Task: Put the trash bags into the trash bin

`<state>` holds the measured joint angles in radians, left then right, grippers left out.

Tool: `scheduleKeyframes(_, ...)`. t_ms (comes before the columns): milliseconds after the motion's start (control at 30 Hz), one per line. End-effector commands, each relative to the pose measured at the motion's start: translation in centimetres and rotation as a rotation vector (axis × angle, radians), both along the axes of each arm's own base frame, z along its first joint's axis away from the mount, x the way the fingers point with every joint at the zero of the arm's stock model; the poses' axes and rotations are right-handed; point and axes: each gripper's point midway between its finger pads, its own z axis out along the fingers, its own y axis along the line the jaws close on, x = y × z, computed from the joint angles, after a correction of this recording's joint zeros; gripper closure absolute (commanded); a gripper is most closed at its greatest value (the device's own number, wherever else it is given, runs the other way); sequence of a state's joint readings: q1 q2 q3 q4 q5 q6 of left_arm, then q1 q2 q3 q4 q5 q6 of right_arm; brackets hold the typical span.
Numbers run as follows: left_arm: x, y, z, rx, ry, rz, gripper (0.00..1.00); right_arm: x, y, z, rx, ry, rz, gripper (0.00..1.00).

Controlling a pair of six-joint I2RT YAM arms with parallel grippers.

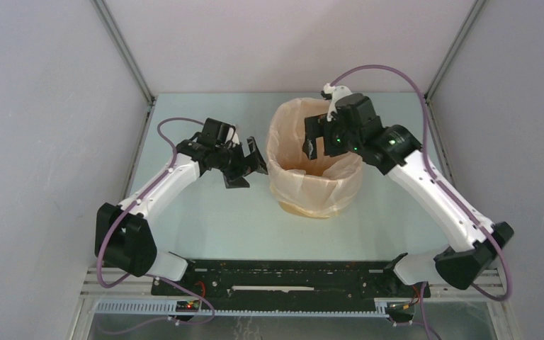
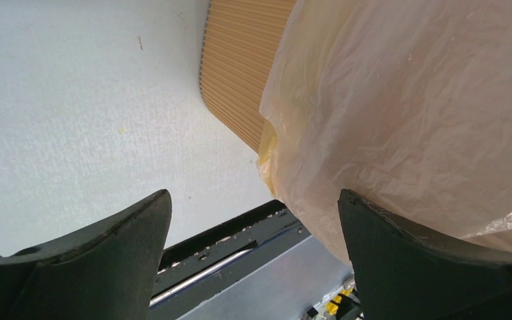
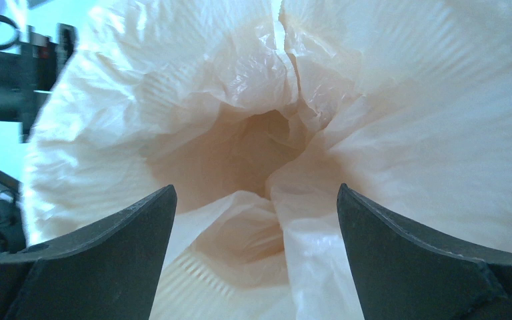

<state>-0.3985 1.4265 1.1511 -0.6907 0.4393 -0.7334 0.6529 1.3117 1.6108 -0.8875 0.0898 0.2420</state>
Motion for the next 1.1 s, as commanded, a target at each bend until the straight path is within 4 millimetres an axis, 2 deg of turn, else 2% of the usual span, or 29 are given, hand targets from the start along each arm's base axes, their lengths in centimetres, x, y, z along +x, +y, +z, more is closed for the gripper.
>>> scheduleKeyframes(0,0.6,1.0,3.0,0.053,-0.094,0.015,0.0,-4.1,-3.5,4.0,0.057,-0.052,-0.049,0.0)
scheduleKeyframes(133,1.0,2.2,5.3,0.093,-0.162,0.07,0.0,-7.6,-7.2,5.8,0.089,-0.097,-0.094,0.0)
scheduleKeyframes(200,0.7,2.2,6.0,0.059,-0.181,0.101,0.0,-9.3,-9.0,5.7,0.091,-0.09,-0.128,0.0)
scheduleKeyframes(233,0.3,2.2,5.8,0.041,-0.173,0.115,0.0,-10.1,-9.9,5.4,0.092,-0.083,-0.143,0.0)
scheduleKeyframes(267,0.0,2.2,6.3,0.014,-0.184,0.129,0.0,-10.9,-10.6,5.0,0.092,-0.073,-0.155,0.0)
scheduleKeyframes(367,-1.4,2.2,5.5,-0.039,-0.159,0.164,0.0,-13.1,-12.1,3.2,0.108,-0.03,-0.184,0.0)
scheduleKeyframes(500,-3.1,1.3,4.0,-0.102,-0.112,0.153,0.0,-15.3,-12.8,0.7,0.162,0.014,-0.196,0.0)
scheduleKeyframes(567,-3.7,0.4,3.2,-0.114,-0.083,0.133,0.0,-15.7,-12.7,-0.8,0.172,0.051,-0.208,0.0)
scheduleKeyframes(733,-3.9,-2.4,1.1,-0.155,-0.004,0.098,0.01,-15.1,-11.9,-5.6,0.162,0.148,-0.253,0.0)
scheduleKeyframes(867,-2.4,-5.0,0.7,-0.23,0.027,0.087,0.02,-13.6,-9.2,-9.8,0.192,0.212,-0.223,0.01)
scheduleKeyframes(1000,-1.1,-6.6,0.7,-0.254,0.058,0.054,0.02,-10.7,-6.3,-12.0,0.323,0.21,-0.207,0.0)
scheduleKeyframes(1067,-0.4,-7.3,0.6,-0.261,0.074,0.034,0.02,-9.2,-6.1,-13.2,0.362,0.212,-0.229,0.0)
